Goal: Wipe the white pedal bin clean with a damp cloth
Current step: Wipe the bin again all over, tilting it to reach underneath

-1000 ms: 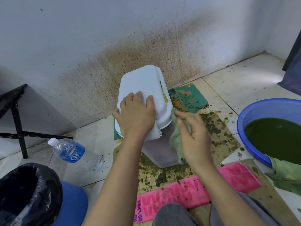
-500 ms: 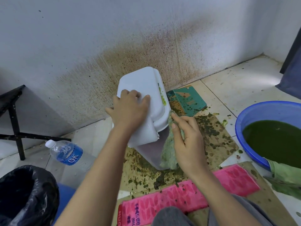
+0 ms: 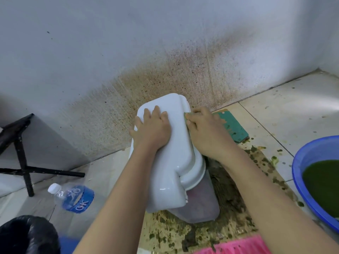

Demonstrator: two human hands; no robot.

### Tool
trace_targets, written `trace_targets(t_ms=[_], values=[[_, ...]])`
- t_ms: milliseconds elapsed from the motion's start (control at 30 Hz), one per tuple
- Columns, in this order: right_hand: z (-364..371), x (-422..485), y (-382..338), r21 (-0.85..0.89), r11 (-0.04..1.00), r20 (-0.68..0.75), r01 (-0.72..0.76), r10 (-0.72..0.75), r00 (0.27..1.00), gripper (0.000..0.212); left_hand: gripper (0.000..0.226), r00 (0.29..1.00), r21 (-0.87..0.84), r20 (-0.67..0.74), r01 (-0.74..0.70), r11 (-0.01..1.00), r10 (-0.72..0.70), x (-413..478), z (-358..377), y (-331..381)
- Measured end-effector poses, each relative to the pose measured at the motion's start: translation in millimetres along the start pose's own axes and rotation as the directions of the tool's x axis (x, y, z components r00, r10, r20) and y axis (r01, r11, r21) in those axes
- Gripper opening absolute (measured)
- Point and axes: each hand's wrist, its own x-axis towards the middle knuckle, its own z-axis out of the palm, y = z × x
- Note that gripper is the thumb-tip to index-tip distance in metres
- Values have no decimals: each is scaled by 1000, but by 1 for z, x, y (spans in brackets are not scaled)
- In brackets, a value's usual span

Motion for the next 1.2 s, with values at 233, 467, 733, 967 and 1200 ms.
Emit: trace_targets(t_ms=[233, 467, 733, 967, 1200], values=[[-6, 4, -4, 47, 999, 17, 22, -22, 1000, 34, 53, 1000, -16, -10, 7, 1000, -8, -4, -3, 4], [-8, -81, -2, 130, 986, -44, 109, -104, 994, 35, 55, 1000, -23, 3, 2, 1000, -2, -6, -5, 3], [17, 50, 17, 140, 989, -4, 52, -51, 999, 33, 54, 1000, -15, -14, 0, 1000, 0, -6, 0, 4], [28, 115, 19, 362, 932, 29, -18, 8, 1000, 43, 52, 999, -5, -40, -10, 1000, 10, 0, 3, 2], [15, 2, 4, 520, 853, -80, 48, -7, 997, 45, 52, 999, -17, -31, -12, 1000, 12, -1, 1, 3]])
